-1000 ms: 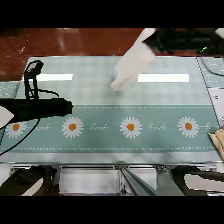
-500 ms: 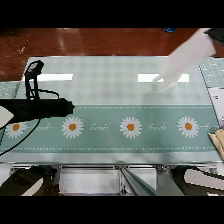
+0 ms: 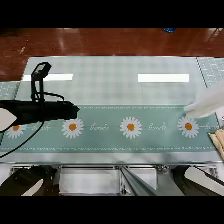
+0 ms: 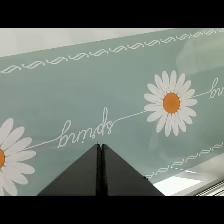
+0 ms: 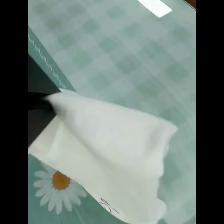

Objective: Fold the shirts.

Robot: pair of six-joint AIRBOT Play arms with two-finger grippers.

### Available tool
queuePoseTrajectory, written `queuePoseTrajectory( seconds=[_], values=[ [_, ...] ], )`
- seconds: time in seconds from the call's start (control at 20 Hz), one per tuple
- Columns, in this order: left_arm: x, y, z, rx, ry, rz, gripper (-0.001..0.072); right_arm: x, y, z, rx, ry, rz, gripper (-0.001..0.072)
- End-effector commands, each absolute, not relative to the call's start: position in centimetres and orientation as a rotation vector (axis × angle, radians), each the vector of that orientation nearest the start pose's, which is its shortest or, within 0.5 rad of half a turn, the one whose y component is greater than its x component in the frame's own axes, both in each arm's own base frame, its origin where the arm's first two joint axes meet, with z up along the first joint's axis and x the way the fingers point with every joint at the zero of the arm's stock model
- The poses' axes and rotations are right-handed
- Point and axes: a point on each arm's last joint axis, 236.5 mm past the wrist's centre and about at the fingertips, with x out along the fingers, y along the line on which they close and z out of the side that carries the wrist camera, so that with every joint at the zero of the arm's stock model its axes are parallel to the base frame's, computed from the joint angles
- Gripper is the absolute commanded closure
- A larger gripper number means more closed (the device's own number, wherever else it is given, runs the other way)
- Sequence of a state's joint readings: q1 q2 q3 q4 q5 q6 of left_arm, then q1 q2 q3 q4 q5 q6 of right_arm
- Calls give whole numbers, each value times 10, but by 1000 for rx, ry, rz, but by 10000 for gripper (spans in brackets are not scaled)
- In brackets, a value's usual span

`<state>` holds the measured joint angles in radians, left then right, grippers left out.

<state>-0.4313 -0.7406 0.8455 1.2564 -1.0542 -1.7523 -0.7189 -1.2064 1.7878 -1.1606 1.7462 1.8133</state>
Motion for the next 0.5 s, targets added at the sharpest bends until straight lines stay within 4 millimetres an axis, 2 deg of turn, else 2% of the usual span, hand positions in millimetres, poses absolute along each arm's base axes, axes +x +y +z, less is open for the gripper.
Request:
queuePoseTrajectory(
  seconds=[0.0, 0.15, 0.25, 0.4, 0.45],
  values=[
    [254, -189, 92, -205, 1036, -500, 688, 244, -163, 225, 854, 1027, -576, 690],
    [254, -188, 92, -190, 1031, -508, 688, 189, -168, 197, 919, 1048, -725, 690],
    [255, -189, 93, -192, 1027, -508, 688, 141, -170, 166, 947, 1103, -862, 690],
    [257, -189, 95, -197, 1013, -507, 688, 50, -171, 123, 889, 1270, -1101, 689],
    [259, -190, 96, -200, 1002, -507, 688, 32, -165, 111, 927, 1291, -1172, 689]
  ],
)
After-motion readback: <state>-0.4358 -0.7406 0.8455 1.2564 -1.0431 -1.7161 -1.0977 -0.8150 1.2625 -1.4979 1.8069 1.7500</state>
